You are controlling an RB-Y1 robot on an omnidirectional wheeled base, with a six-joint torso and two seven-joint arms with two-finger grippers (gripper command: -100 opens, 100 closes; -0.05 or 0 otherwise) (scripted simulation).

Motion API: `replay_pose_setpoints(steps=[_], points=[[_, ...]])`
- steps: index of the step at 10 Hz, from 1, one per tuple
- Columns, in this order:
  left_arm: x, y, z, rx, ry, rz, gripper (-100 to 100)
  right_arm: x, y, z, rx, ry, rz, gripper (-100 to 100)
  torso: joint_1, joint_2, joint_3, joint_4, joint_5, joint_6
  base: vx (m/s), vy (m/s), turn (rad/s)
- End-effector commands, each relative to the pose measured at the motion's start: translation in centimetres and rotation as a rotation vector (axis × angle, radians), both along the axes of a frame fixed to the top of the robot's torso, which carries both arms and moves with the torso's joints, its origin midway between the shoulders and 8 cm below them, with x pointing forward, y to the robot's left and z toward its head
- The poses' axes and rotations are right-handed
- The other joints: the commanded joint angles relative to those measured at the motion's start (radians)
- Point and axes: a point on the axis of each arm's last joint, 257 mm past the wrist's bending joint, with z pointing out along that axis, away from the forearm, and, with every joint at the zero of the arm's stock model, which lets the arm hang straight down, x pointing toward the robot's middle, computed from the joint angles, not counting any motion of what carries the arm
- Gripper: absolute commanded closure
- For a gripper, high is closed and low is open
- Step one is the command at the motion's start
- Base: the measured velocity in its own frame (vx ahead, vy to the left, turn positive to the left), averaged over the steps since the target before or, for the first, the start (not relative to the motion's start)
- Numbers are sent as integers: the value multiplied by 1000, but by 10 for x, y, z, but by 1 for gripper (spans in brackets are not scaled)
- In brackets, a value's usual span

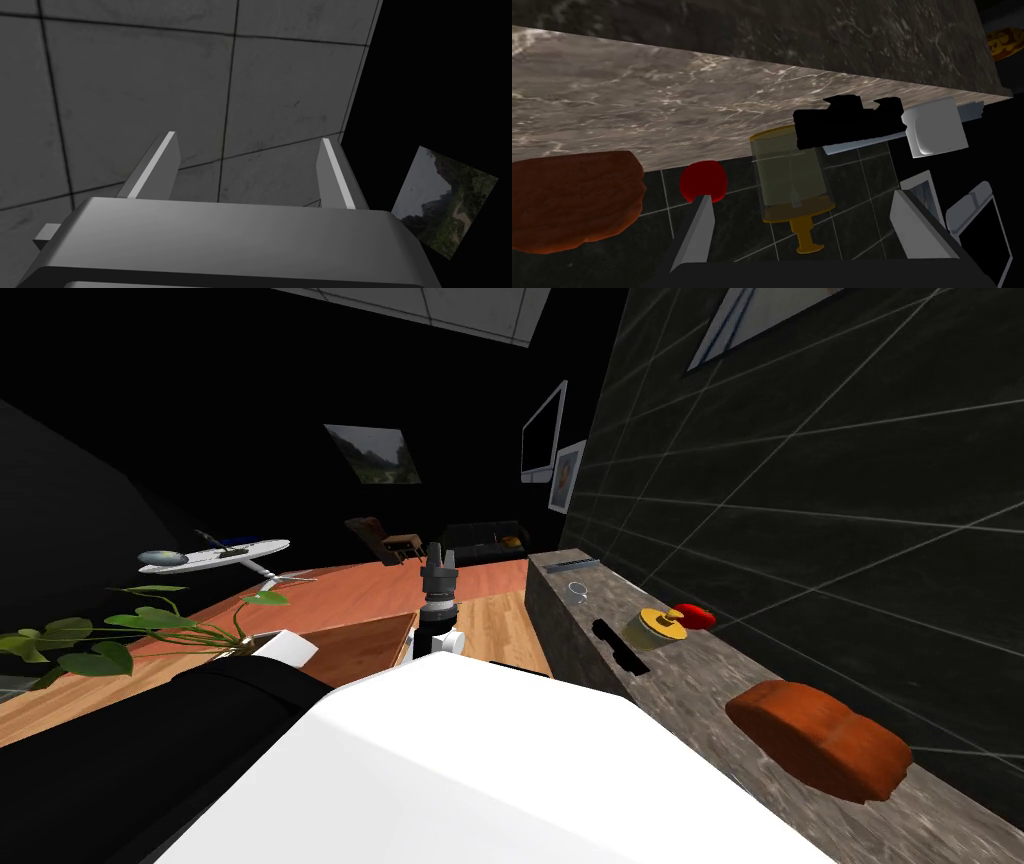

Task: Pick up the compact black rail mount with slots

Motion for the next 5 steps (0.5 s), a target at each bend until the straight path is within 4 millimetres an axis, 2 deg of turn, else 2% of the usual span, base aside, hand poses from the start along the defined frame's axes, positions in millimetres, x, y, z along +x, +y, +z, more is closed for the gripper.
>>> replay_pose_setpoints(steps=[1,2,3,5], points=[[0,0,0,0,0,0,0,-23,-8,-8,-54,82,25,-100,0,0,0,0,0,0,160,23,108],[0,0,0,0,0,0,0,-37,-13,-12,-98,142,54,-100,-2,-1,-1,0,0,0,198,47,166],[0,0,0,0,0,0,0,-39,-13,-12,-98,146,52,-100,-1,-3,-2,-1,0,-1,153,44,47],[0,0,0,0,0,0,0,-69,-22,-19,-177,266,117,-100,-1,-1,-1,0,0,0,174,43,131]])
